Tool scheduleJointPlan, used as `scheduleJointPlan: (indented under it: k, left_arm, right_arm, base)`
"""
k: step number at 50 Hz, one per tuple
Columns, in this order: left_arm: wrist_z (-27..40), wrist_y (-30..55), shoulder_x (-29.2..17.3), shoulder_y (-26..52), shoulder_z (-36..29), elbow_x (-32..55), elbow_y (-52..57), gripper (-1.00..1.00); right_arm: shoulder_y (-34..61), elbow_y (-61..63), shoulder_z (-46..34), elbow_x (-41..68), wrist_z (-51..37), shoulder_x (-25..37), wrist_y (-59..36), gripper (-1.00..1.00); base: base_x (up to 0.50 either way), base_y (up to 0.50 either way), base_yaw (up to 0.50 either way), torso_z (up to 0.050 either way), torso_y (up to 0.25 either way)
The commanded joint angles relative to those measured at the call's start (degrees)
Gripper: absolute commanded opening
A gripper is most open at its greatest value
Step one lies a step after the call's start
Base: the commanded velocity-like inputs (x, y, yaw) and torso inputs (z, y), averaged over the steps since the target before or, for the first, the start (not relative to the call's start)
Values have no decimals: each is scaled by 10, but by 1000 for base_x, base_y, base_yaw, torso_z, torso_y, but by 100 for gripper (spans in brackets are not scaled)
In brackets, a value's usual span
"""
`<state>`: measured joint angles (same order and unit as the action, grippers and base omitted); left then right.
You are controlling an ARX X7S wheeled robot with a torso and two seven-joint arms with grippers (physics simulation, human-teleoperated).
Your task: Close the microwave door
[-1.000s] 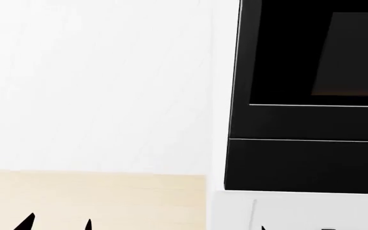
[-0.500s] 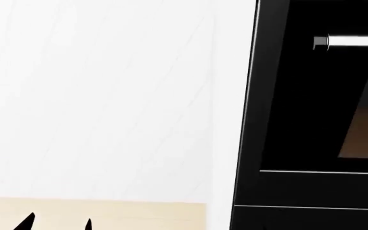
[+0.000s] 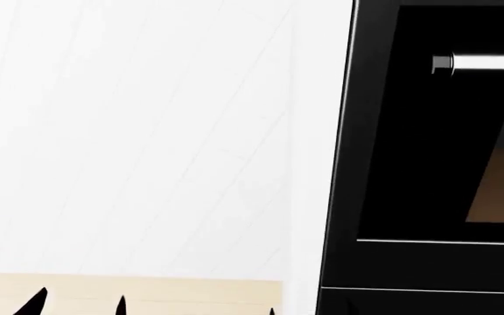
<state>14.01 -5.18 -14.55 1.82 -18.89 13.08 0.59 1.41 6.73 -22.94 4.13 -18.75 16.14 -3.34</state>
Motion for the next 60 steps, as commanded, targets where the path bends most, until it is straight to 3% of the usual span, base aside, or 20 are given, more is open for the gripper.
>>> scheduleJointPlan:
  k: [1,7,22,60]
  left_arm:
    - [7,15,-3,2,-3,2,16,100]
    - [11,24,-5,3,-5,2,25,100]
    - [8,6,-6,5,-6,5,7,100]
    - [15,2,-10,7,-12,11,8,100]
  right_arm:
    - [-5,30,-11,-20,-10,5,-6,100]
    - [2,132,-10,-49,-20,20,-108,100]
    - [205,284,-43,-65,43,-8,-348,100]
    - [303,411,-104,-93,63,-25,-487,100]
  base:
    - [0,0,0,0,0]
    - [0,0,0,0,0]
    - [0,0,0,0,0]
    - [0,0,0,0,0]
